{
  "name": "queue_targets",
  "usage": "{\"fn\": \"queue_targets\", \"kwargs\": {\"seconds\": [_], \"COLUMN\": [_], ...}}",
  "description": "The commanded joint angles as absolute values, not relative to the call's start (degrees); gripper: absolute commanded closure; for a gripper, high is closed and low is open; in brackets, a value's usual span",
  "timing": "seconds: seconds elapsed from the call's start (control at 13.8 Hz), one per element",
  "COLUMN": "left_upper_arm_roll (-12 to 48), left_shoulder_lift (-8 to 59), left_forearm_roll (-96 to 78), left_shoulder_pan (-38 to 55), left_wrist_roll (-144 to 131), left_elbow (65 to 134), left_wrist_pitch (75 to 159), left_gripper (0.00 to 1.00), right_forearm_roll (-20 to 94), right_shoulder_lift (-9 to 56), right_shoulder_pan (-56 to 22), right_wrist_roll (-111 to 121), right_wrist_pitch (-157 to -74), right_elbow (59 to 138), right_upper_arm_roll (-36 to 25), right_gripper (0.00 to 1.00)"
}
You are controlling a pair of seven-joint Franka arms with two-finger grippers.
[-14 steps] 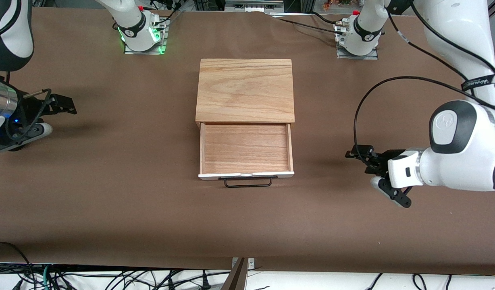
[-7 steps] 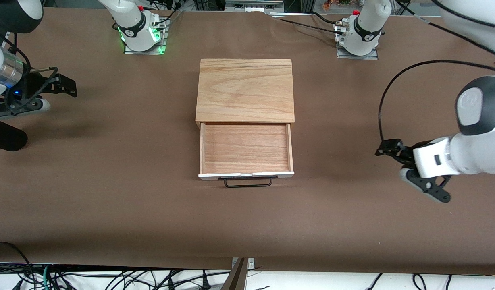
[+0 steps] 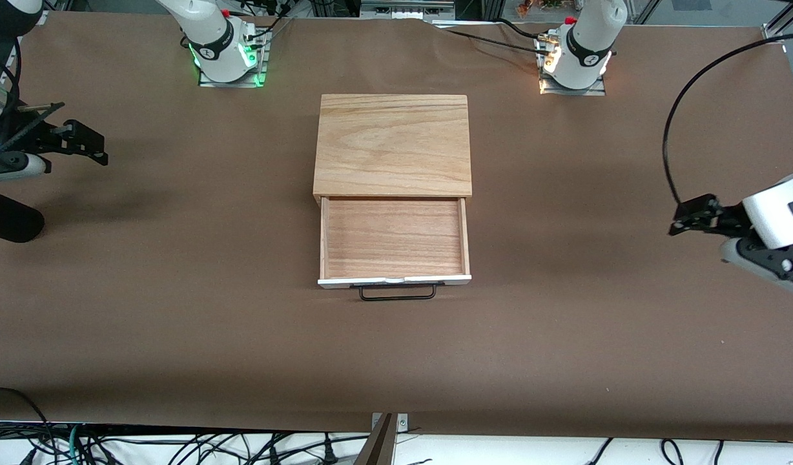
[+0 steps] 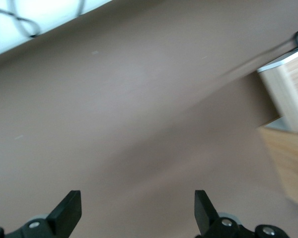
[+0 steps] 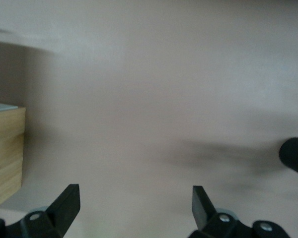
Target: Pull top drawer with both arms simultaneously
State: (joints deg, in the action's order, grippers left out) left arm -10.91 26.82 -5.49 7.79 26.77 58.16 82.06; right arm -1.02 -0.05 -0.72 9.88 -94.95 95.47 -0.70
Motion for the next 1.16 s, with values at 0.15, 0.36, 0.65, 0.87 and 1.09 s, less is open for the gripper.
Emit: {"fn": "queue_targets", "kwargs": {"seconds": [0.15, 0.36, 0.65, 0.87, 1.09], "left_upper_arm_roll": [-10.4, -9.5, -8.3, -7.9, -4.7], "left_shoulder_lift": [20.3, 18.1, 15.7, 13.5, 11.3], "left_forearm_roll": [0.2, -0.1, -0.3, -3.6, -2.9], "left_shoulder_pan": [8.1, 7.9, 6.9, 6.8, 6.7], "left_wrist_roll": [19.0, 11.6, 7.5, 2.3, -3.0], "left_elbow": [64.8, 67.3, 70.0, 73.3, 76.1], "left_wrist_pitch": [79.6, 79.5, 77.8, 77.7, 77.8], "left_gripper": [0.0, 0.0, 0.0, 0.0, 0.0], "right_forearm_roll": [2.2, 1.9, 1.7, 0.6, 0.4], "right_shoulder_lift": [-0.7, -0.5, -0.4, -0.4, -1.1], "right_shoulder_pan": [-1.6, -1.4, -0.9, -0.7, -0.6], "right_wrist_roll": [9.5, 8.6, 8.7, 8.5, 8.4], "right_wrist_pitch": [-94.2, -93.8, -93.9, -94.3, -96.0], "right_elbow": [95.6, 95.6, 95.5, 95.5, 96.3], "right_upper_arm_roll": [-4.9, -5.8, -5.5, -5.3, -5.2], "right_gripper": [0.0, 0.0, 0.0, 0.0, 0.0]}}
